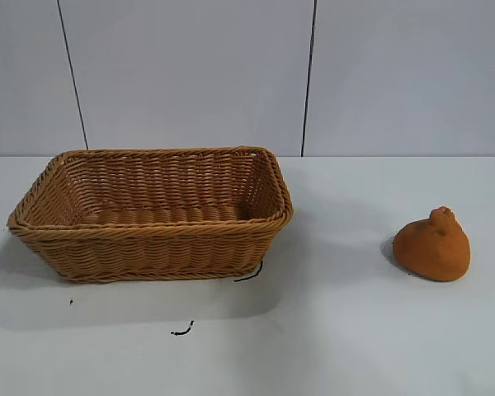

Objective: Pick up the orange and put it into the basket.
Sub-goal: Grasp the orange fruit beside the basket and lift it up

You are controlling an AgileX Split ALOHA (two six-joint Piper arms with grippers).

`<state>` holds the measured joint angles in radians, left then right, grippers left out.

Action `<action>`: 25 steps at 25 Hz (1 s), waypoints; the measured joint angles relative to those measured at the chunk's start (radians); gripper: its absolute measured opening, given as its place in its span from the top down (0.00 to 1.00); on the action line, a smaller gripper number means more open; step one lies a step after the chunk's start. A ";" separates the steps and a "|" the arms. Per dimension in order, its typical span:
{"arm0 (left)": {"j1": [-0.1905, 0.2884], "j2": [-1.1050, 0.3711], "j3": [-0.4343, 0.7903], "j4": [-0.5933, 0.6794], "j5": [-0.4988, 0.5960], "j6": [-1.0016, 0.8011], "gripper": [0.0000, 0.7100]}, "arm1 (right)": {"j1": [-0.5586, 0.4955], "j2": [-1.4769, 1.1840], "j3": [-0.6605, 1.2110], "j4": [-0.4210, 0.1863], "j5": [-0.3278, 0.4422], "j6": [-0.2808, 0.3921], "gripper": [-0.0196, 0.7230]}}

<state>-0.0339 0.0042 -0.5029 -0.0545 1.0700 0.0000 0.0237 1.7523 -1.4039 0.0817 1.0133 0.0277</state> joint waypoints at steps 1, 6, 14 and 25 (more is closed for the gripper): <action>0.000 0.000 0.000 0.000 0.000 0.000 0.10 | 0.000 0.027 -0.003 0.000 -0.005 0.000 0.09; 0.000 0.000 0.000 0.000 0.000 0.000 0.10 | 0.000 0.171 -0.006 0.005 -0.028 0.000 0.09; 0.000 0.000 0.000 0.000 -0.001 0.000 0.10 | 0.000 0.313 -0.006 0.016 -0.115 0.000 0.09; 0.000 0.000 0.000 0.000 -0.001 0.000 0.10 | 0.000 0.366 -0.006 0.022 -0.145 0.000 0.13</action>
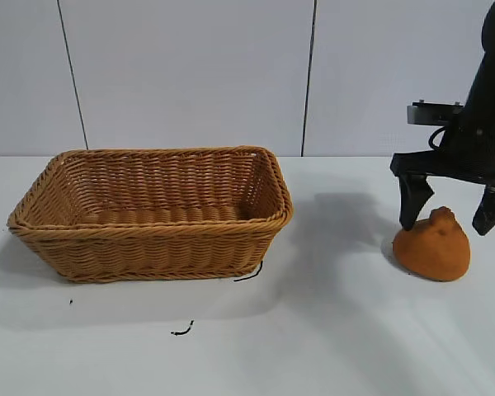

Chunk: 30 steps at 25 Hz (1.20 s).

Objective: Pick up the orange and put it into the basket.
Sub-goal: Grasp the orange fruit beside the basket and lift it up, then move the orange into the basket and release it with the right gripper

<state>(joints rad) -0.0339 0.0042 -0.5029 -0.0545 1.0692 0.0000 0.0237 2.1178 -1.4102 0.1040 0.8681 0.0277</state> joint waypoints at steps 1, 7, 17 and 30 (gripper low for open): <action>0.000 0.000 0.000 0.000 0.000 0.000 0.10 | 0.000 0.000 0.000 0.000 0.003 0.000 0.16; 0.000 0.000 0.000 0.000 0.000 0.000 0.10 | 0.000 -0.009 -0.001 0.001 0.029 -0.001 0.81; 0.000 0.000 0.000 0.000 0.000 0.000 0.10 | 0.000 -0.156 -0.217 0.001 0.182 -0.019 0.89; 0.000 0.000 0.000 0.000 0.000 0.000 0.10 | 0.139 -0.178 -0.414 0.028 0.276 -0.019 0.89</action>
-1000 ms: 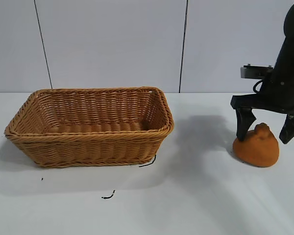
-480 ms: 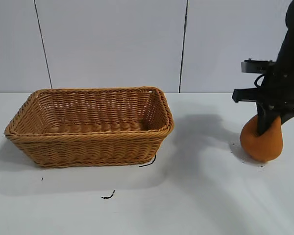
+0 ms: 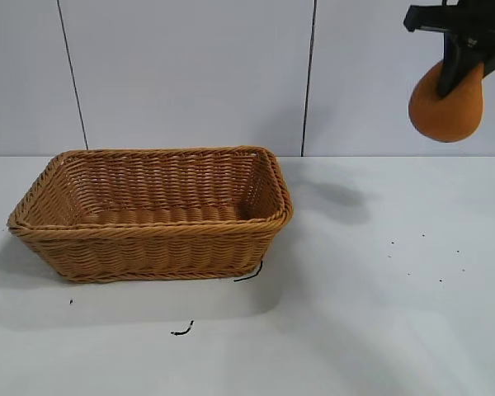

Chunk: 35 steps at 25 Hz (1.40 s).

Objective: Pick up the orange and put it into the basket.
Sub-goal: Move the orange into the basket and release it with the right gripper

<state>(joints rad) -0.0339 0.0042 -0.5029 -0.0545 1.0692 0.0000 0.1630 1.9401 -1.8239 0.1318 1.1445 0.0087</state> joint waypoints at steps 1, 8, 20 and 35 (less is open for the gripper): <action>0.000 0.000 0.000 0.000 0.000 0.000 0.10 | 0.034 0.000 0.000 0.000 -0.011 0.000 0.89; 0.000 0.000 0.000 0.000 -0.001 0.000 0.10 | 0.281 0.008 0.000 0.001 -0.130 0.034 0.89; 0.000 0.000 0.000 0.000 0.000 0.000 0.10 | 0.443 0.261 -0.001 -0.018 -0.383 0.113 0.89; 0.000 0.000 0.000 0.000 0.000 0.000 0.10 | 0.441 0.269 -0.047 -0.046 -0.327 0.116 0.09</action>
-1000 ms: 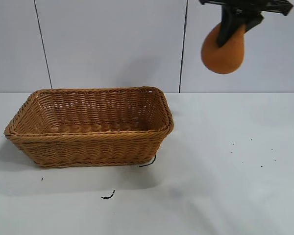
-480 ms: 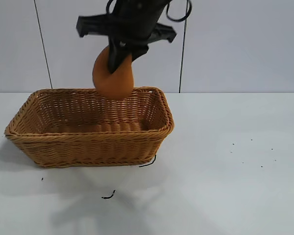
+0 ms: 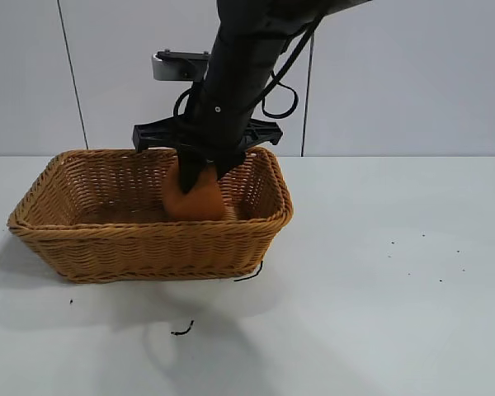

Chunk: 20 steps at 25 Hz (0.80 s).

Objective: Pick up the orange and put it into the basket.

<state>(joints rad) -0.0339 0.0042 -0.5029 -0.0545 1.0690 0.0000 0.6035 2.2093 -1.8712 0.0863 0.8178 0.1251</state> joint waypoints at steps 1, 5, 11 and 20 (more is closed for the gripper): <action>0.000 0.000 0.000 0.000 0.000 0.000 0.10 | 0.000 -0.004 -0.028 -0.013 0.032 0.000 0.08; 0.000 0.000 0.000 0.000 0.000 0.000 0.10 | -0.008 -0.019 -0.172 -0.092 0.197 0.005 0.08; 0.000 0.000 0.000 0.000 0.000 0.000 0.10 | -0.100 -0.032 -0.274 -0.233 0.324 0.050 0.08; 0.000 0.000 0.000 0.000 0.000 0.000 0.10 | -0.403 -0.024 -0.274 -0.178 0.381 0.003 0.08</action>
<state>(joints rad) -0.0339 0.0042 -0.5029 -0.0545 1.0690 0.0000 0.2002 2.1852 -2.1457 -0.0920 1.1987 0.1278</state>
